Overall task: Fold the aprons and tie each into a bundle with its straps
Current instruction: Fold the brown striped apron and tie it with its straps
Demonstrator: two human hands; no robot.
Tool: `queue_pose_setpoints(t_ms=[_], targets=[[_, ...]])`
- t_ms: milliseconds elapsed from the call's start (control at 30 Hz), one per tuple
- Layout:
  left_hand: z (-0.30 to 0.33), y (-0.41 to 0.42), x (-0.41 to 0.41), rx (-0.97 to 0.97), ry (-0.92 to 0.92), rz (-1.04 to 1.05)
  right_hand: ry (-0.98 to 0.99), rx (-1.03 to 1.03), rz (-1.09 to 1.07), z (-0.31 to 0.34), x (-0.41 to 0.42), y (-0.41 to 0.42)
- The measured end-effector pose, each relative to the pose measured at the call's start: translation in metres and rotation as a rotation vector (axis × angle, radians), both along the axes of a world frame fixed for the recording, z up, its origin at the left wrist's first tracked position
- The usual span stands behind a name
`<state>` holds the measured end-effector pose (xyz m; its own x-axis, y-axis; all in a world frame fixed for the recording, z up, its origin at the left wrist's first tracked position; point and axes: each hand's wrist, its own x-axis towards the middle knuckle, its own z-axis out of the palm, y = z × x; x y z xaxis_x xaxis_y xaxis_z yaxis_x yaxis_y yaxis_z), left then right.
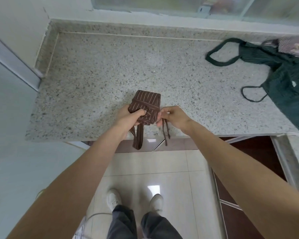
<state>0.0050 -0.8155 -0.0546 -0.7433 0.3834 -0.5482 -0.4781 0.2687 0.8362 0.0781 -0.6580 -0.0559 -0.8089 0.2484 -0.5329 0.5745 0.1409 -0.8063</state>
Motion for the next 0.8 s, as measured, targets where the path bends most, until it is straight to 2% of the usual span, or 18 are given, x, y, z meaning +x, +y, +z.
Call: queue_pose_setpoints(t_ms=[100,200,267,333,367,433,467,533,667,800], targets=[[-0.020,-0.004,-0.004,-0.159,0.141,-0.001,-0.082,0.083,-0.019,-0.018,-0.008,-0.017],[-0.041,-0.011,-0.004,-0.328,0.217,-0.013,-0.200,0.080,-0.027,-0.034,-0.015,-0.031],[-0.051,-0.015,-0.003,-0.544,0.298,-0.083,-0.239,0.135,-0.009,-0.043,-0.021,-0.037],[-0.050,-0.018,-0.002,-0.870,0.570,-0.203,-0.242,0.249,0.039,-0.048,-0.026,-0.040],[-0.048,-0.019,-0.004,-0.931,0.774,-0.255,-0.238,0.298,0.057,-0.049,-0.028,-0.040],[-0.051,-0.015,-0.010,-0.763,1.117,-0.479,-0.232,0.349,0.075,-0.049,-0.032,-0.039],[-0.054,-0.013,-0.011,-0.620,1.159,-0.661,-0.228,0.370,0.091,-0.049,-0.033,-0.038],[-0.060,-0.014,-0.015,-0.454,1.061,-0.938,-0.215,0.400,0.120,-0.050,-0.035,-0.034],[-0.062,-0.008,-0.018,-0.402,0.948,-0.834,-0.187,0.355,0.102,-0.047,-0.033,-0.023],[-0.062,0.005,-0.023,-0.500,0.892,-0.831,-0.151,0.129,0.012,-0.044,-0.023,-0.016]])
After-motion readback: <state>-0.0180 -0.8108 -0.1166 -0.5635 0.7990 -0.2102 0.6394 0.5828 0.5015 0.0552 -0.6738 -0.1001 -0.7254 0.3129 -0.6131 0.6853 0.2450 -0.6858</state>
